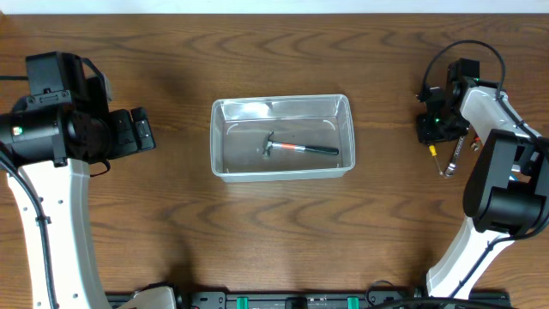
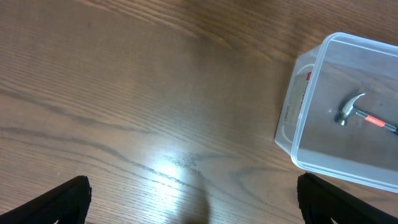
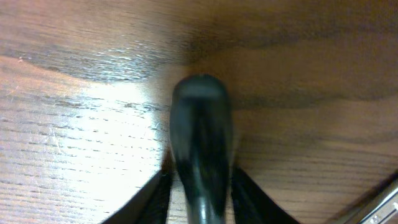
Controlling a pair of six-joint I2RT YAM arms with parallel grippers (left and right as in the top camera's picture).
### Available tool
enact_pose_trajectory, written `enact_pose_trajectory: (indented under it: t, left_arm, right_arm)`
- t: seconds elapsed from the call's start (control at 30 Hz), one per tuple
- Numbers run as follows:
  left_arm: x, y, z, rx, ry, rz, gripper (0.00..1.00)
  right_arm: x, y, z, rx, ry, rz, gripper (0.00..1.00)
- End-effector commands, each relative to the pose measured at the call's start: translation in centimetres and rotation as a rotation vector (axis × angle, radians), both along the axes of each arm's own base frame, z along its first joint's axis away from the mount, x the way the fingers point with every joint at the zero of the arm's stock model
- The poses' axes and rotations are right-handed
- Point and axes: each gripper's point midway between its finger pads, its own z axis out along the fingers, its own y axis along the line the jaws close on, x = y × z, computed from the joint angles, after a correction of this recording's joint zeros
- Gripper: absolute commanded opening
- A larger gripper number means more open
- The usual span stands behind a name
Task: Pack container
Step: 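Move the right gripper to the yellow-handled screwdriver and grasp it, then carry the screwdriver with the right gripper and drop it into the container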
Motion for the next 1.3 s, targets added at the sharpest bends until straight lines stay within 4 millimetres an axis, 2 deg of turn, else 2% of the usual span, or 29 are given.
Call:
enact_pose_trajectory:
  t: [0.0, 0.1, 0.23, 0.37, 0.47, 0.57, 0.7, 0.77, 0.83, 0.9, 0.97, 1.03, 1.13, 1.27]
  left_arm:
    - [-0.1, 0.2, -0.1, 0.014, 0.008, -0.004, 0.98]
    - [-0.1, 0.2, -0.1, 0.014, 0.008, -0.004, 0.98]
    - [-0.1, 0.2, -0.1, 0.014, 0.008, -0.004, 0.98]
    - [-0.1, 0.2, -0.1, 0.014, 0.008, -0.004, 0.98]
    - [-0.1, 0.2, -0.1, 0.014, 0.008, -0.004, 0.98]
    - [-0.1, 0.2, -0.1, 0.014, 0.008, -0.004, 0.98]
    - [-0.1, 0.2, -0.1, 0.014, 0.008, -0.004, 0.98]
    - [-0.1, 0.2, -0.1, 0.014, 0.008, -0.004, 0.98]
    - [-0.1, 0.2, -0.1, 0.014, 0.008, -0.004, 0.98]
    - [-0.1, 0.2, -0.1, 0.014, 0.008, -0.004, 0.98]
    - [-0.1, 0.2, -0.1, 0.014, 0.008, -0.004, 0.98]
    - [-0.1, 0.2, -0.1, 0.014, 0.008, -0.004, 0.98]
    - [-0.1, 0.2, -0.1, 0.014, 0.008, -0.004, 0.98]
    - [-0.1, 0.2, -0.1, 0.014, 0.008, -0.004, 0.98]
  right_arm:
    - [-0.8, 0.0, -1.5, 0.006, 0.046, -0.005, 0.30]
    - [-0.8, 0.0, -1.5, 0.006, 0.046, -0.005, 0.18]
    - [-0.7, 0.2, -1.5, 0.007, 0.045, -0.001, 0.14]
    - [-0.5, 0.7, -1.2, 0.005, 0.039, 0.002, 0.01]
    - [0.2, 1.4, 0.5, 0.007, 0.019, -0.021, 0.02]
    - [2.2, 3.1, 4.4, 0.008, -0.066, 0.016, 0.03]
    - [5.6, 7.3, 13.3, 0.005, -0.271, 0.112, 0.01]
    - [6.7, 11.2, 18.7, 0.041, -0.402, 0.190, 0.01]
    - [6.9, 15.3, 22.6, 0.069, -0.502, 0.298, 0.01]
    - [6.2, 20.0, 24.9, 0.075, -0.565, 0.464, 0.01]
    - [4.6, 24.4, 25.1, 0.086, -0.575, 0.655, 0.01]
    - [2.6, 28.7, 23.8, 0.099, -0.545, 0.836, 0.01]
    - [0.6, 33.0, 20.6, 0.103, -0.478, 1.001, 0.01]
    - [-0.9, 36.3, 15.4, 0.101, -0.367, 1.133, 0.01]
